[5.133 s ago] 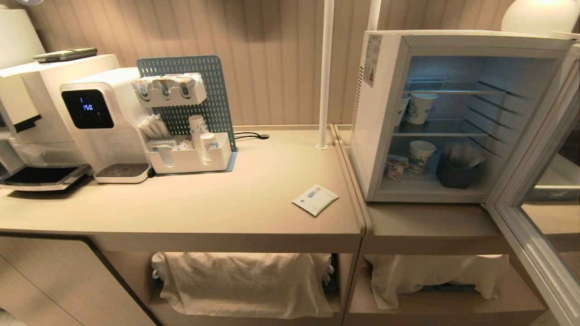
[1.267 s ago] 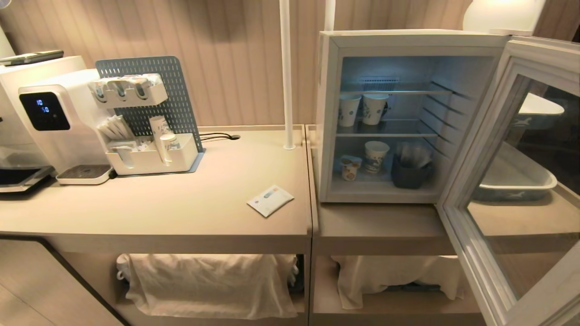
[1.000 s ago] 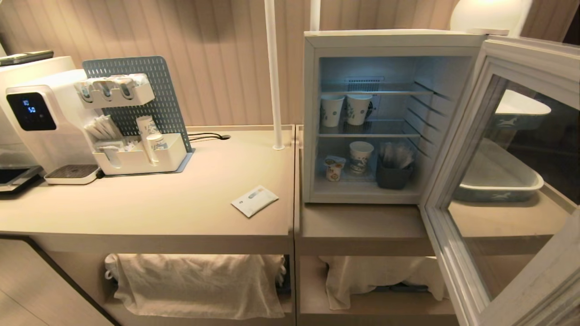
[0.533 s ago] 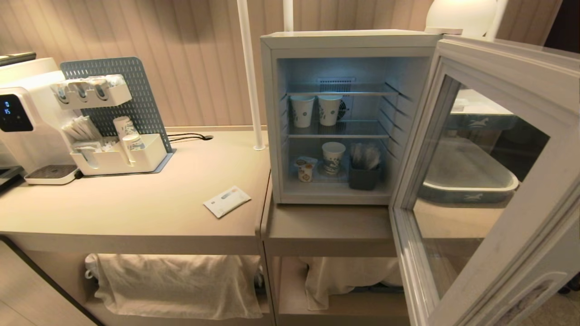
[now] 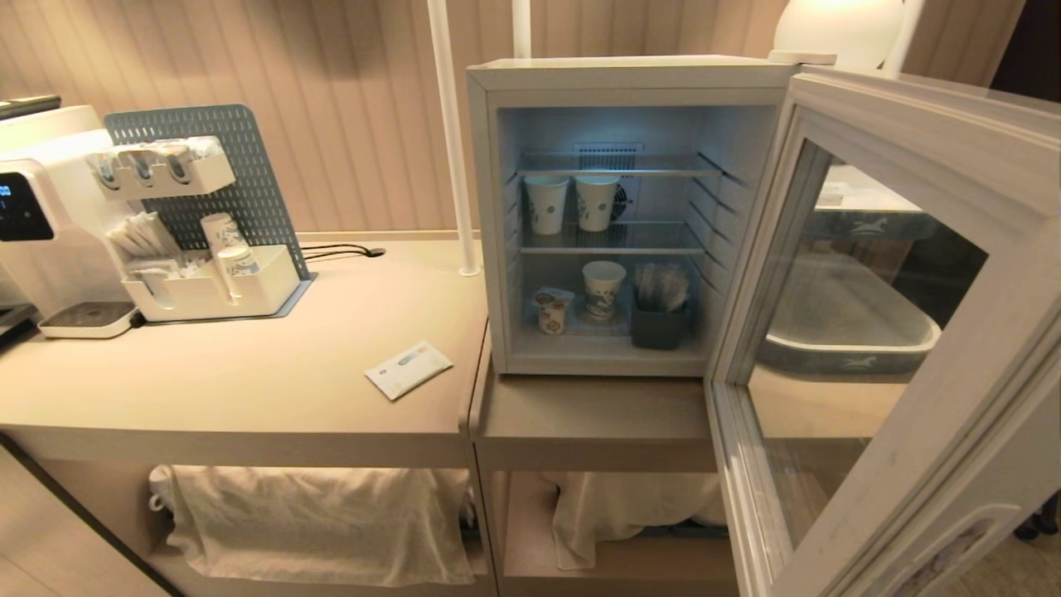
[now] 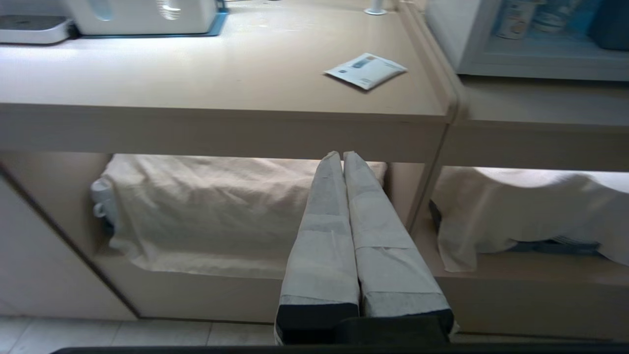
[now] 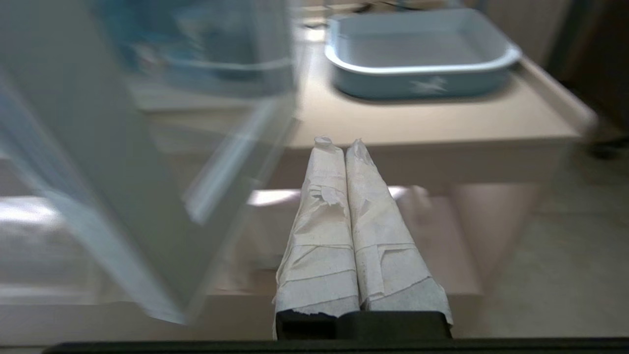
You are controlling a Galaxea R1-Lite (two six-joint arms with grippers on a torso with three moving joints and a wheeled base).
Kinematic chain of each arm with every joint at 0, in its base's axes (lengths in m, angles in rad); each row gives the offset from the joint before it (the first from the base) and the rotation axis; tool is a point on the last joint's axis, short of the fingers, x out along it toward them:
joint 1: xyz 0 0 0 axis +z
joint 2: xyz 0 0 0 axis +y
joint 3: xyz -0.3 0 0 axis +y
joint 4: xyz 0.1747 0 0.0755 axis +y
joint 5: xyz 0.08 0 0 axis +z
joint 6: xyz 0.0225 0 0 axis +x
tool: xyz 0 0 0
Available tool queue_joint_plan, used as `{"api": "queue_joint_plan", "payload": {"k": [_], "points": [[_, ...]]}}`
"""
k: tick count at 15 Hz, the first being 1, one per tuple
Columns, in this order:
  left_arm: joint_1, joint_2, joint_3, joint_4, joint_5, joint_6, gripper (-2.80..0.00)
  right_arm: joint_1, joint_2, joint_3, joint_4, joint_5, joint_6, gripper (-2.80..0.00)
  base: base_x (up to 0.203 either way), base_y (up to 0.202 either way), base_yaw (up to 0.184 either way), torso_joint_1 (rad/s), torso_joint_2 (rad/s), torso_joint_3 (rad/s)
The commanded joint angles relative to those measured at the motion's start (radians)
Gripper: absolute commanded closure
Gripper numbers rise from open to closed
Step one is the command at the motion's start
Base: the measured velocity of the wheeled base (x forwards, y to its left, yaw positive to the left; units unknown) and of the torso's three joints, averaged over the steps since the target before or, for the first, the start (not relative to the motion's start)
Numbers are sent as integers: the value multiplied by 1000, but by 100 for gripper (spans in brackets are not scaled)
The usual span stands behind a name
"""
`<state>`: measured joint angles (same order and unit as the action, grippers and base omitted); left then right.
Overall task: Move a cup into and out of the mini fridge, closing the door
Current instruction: Close the freezer door
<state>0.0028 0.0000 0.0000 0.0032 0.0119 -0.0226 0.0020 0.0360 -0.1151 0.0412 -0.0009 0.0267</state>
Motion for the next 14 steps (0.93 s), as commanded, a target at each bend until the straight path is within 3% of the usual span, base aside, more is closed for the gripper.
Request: {"api": "queue_joint_plan", "payload": {"k": [1, 3, 5, 7, 8, 9, 10, 12, 14], "points": [[0, 2, 2, 0, 0, 0, 0, 3, 138, -126, 17, 1, 65, 0, 0, 0, 0, 0, 0, 0], [0, 2, 2, 0, 0, -3, 0, 16, 407, -248, 36, 21, 176, 0, 0, 0, 0, 0, 0, 0], [0, 2, 2, 0, 0, -4, 0, 25, 670, -321, -16, 129, 283, 0, 0, 0, 0, 0, 0, 0], [0, 2, 2, 0, 0, -4, 0, 25, 875, -368, -149, 397, 404, 0, 0, 0, 0, 0, 0, 0], [0, 2, 2, 0, 0, -4, 0, 19, 959, -384, -224, 597, 459, 0, 0, 0, 0, 0, 0, 0], [0, 2, 2, 0, 0, -4, 0, 13, 1030, -395, -291, 748, 502, 0, 0, 0, 0, 0, 0, 0], [0, 2, 2, 0, 0, -4, 0, 9, 1091, -401, -352, 830, 528, 0, 0, 0, 0, 0, 0, 0], [0, 2, 2, 0, 0, -4, 0, 14, 1201, -412, -468, 906, 576, 0, 0, 0, 0, 0, 0, 0], [0, 2, 2, 0, 0, -4, 0, 37, 1292, -427, -582, 921, 639, 0, 0, 0, 0, 0, 0, 0]]}}
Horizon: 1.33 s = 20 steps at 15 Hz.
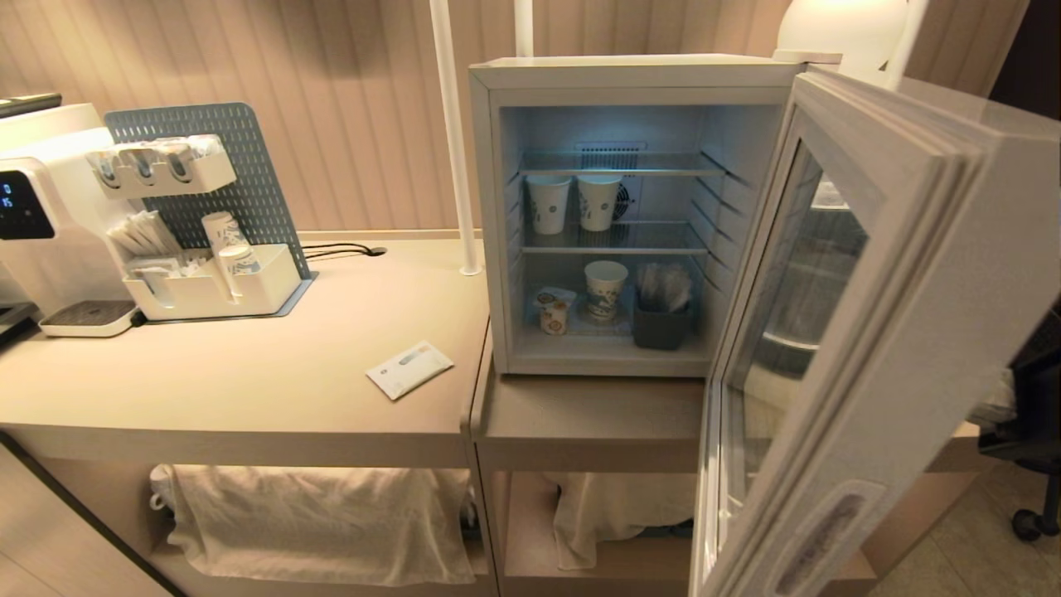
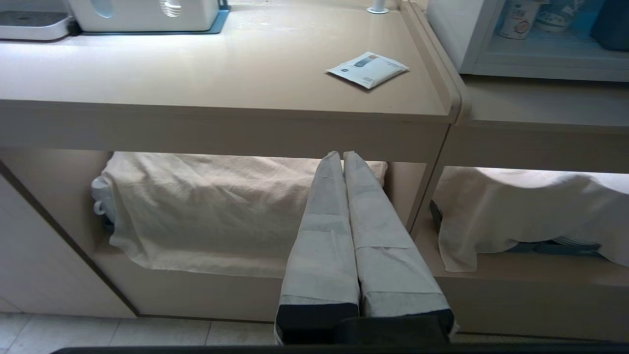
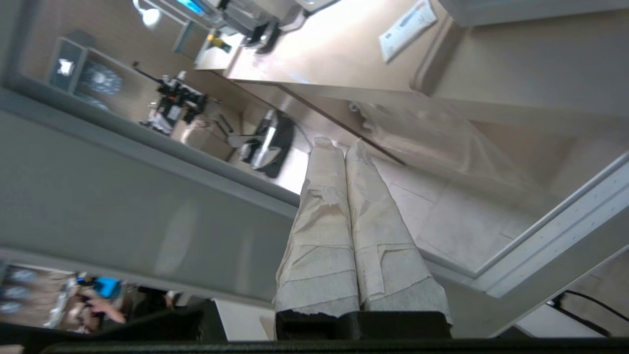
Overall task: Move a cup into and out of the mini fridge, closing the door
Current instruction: Close the freezer door
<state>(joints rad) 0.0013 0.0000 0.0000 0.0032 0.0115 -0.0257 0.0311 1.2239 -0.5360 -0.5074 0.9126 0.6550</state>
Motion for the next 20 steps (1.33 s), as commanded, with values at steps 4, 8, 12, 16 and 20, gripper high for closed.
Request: {"api": "queue_joint_plan", "payload": {"k": [4, 8, 12, 16, 20], "points": [[2, 2, 2, 0, 1, -2, 0, 171, 307, -207, -156, -271, 125, 0, 0, 0, 0, 0, 0, 0], [2, 2, 2, 0, 1, -2, 0, 317, 503, -604, 79, -643, 110, 0, 0, 0, 0, 0, 0, 0], [2, 2, 2, 0, 1, -2, 0, 428, 762, -953, 394, -1119, 14, 0, 0, 0, 0, 0, 0, 0], [2, 2, 2, 0, 1, -2, 0, 451, 734, -921, 434, -1169, -19, 0, 0, 0, 0, 0, 0, 0], [2, 2, 2, 0, 1, -2, 0, 449, 520, -738, 419, -1194, -97, 0, 0, 0, 0, 0, 0, 0]]}}
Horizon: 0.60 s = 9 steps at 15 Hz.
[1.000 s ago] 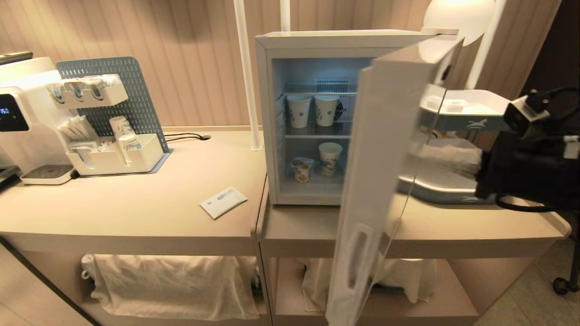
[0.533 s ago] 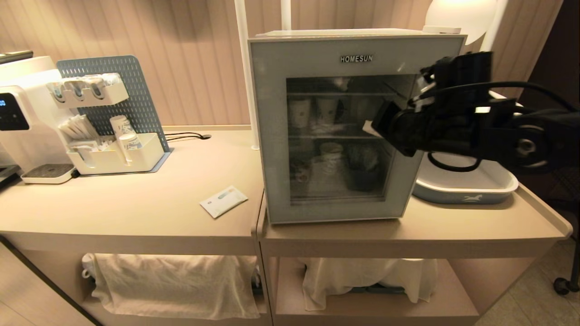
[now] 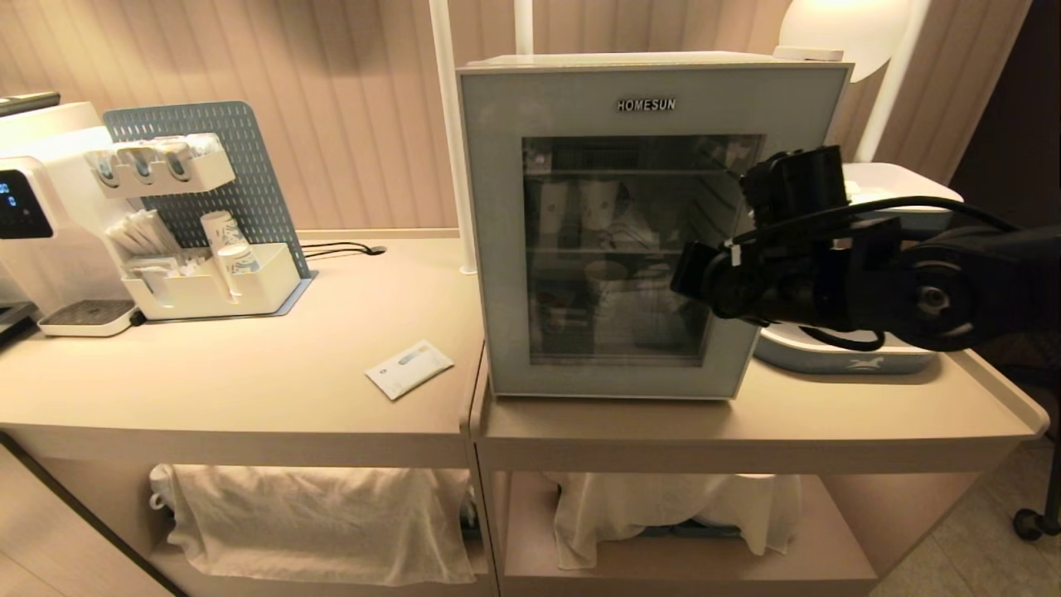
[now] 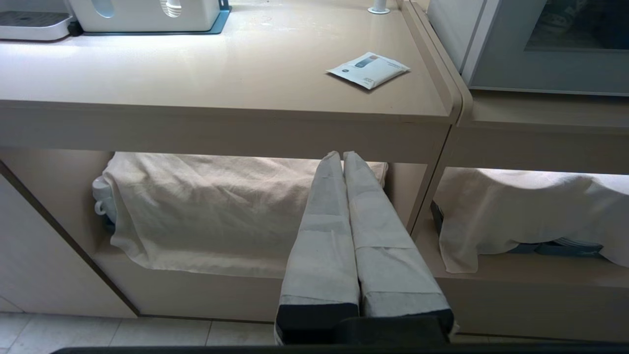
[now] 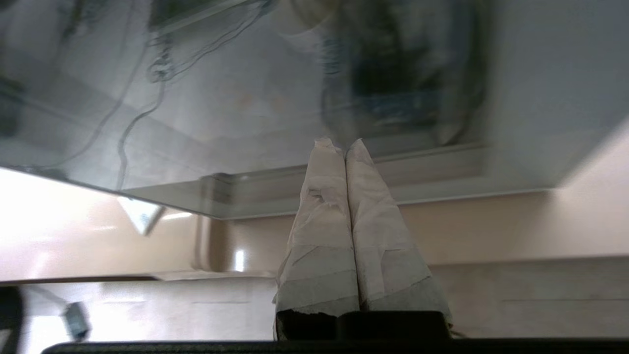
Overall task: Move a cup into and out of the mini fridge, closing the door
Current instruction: Close the freezer door, then open the freezer door
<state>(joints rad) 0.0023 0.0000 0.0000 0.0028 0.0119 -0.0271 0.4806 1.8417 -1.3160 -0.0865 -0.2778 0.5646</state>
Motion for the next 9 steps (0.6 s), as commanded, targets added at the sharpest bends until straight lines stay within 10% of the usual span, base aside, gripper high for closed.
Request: {"api": "queue_joint_plan", "payload": {"k": [1, 5, 9], "points": [[1, 2, 2, 0, 0, -1, 0, -5, -168, 94, -4, -49, -55, 0, 0, 0, 0, 0, 0, 0], [1, 2, 2, 0, 0, -1, 0, -59, -536, 345, -13, -440, -246, 0, 0, 0, 0, 0, 0, 0], [1, 2, 2, -1, 0, -1, 0, -292, -1015, 654, -15, -615, -372, 0, 0, 0, 0, 0, 0, 0]]}}
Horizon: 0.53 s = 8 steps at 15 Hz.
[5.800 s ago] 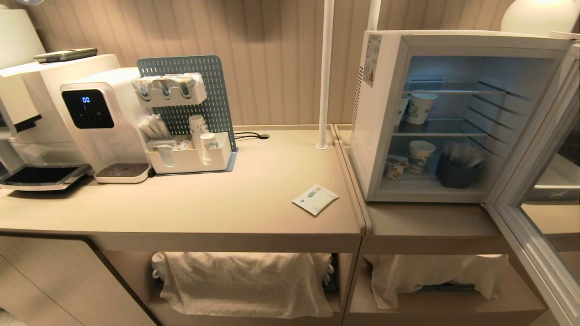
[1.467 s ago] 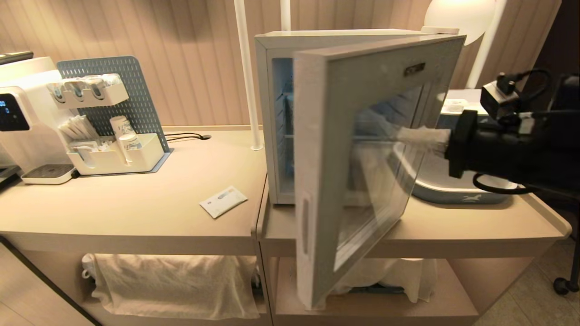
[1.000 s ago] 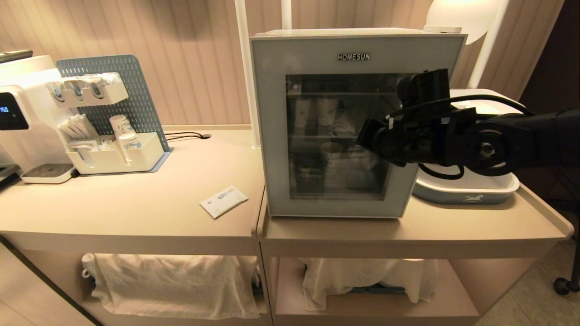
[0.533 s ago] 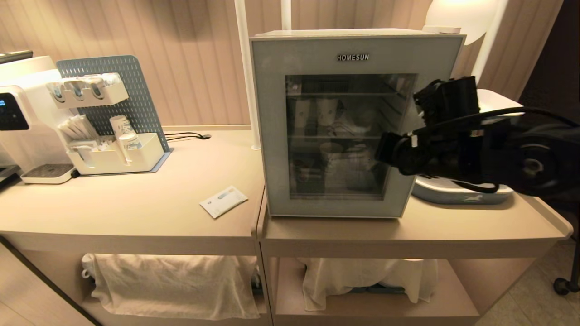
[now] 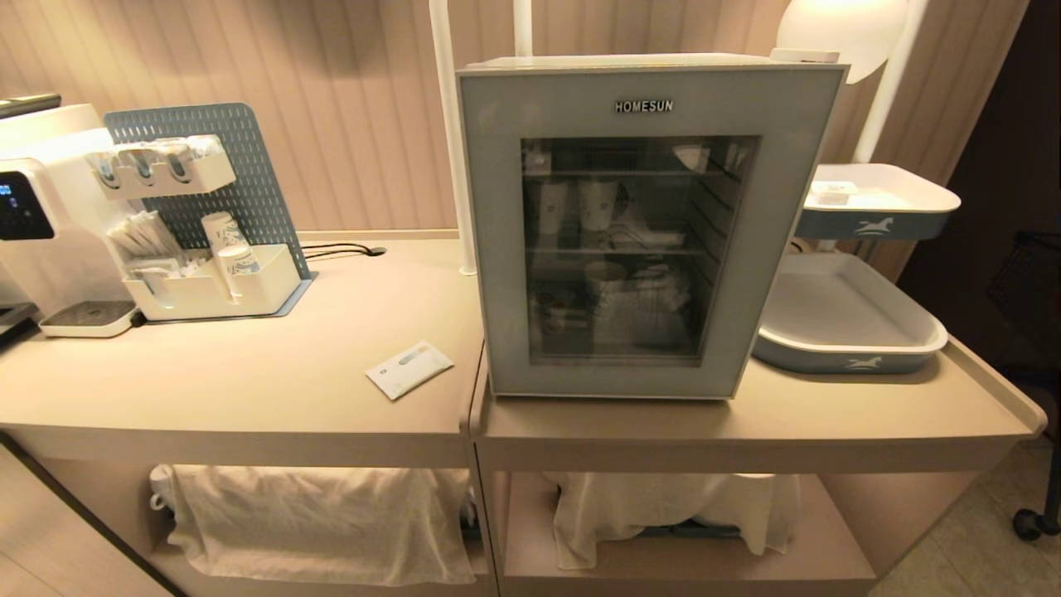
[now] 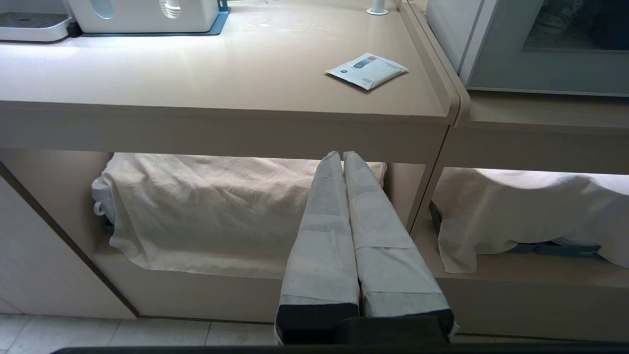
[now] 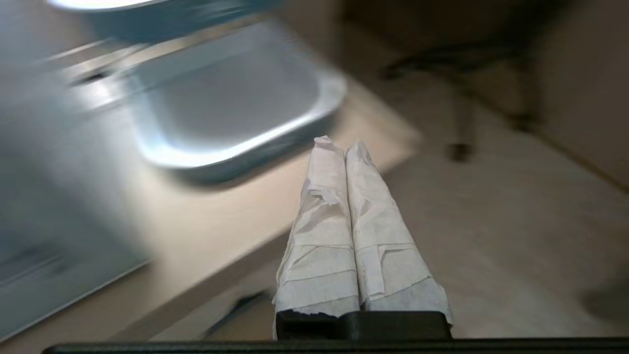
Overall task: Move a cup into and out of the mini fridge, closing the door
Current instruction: Open the freezer door
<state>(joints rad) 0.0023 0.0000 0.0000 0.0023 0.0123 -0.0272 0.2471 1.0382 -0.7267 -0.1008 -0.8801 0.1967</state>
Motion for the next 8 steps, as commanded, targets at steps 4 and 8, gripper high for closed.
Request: {"api": "queue_joint_plan", "payload": {"k": [4, 8], "points": [[1, 2, 2, 1, 0, 0, 0, -213, -710, 353, -36, 14, -161, 0, 0, 0, 0, 0, 0, 0], [1, 2, 2, -1, 0, 0, 0, -240, -1035, 634, -73, 513, -186, 0, 0, 0, 0, 0, 0, 0]]}}
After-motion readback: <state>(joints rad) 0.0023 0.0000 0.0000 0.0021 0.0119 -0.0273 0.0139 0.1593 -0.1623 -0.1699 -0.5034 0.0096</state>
